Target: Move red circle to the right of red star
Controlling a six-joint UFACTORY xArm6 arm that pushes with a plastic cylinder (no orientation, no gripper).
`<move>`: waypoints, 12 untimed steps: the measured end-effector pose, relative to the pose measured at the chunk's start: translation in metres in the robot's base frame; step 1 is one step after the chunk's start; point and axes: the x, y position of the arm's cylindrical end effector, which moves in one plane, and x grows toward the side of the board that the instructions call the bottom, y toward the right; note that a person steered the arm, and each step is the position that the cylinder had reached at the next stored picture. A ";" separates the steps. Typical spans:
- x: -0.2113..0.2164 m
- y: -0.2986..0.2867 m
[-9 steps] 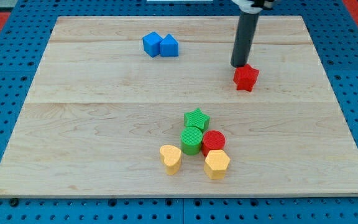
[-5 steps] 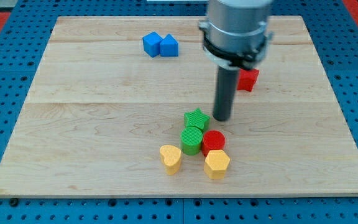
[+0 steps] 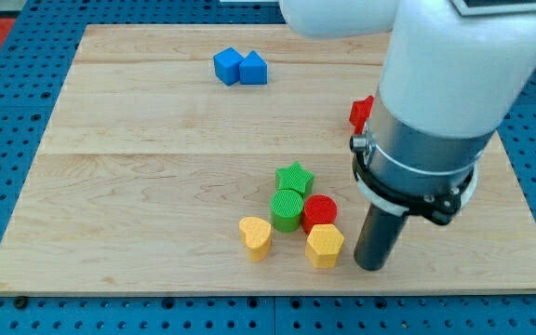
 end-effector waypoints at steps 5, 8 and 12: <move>-0.046 -0.055; -0.109 -0.008; -0.133 0.046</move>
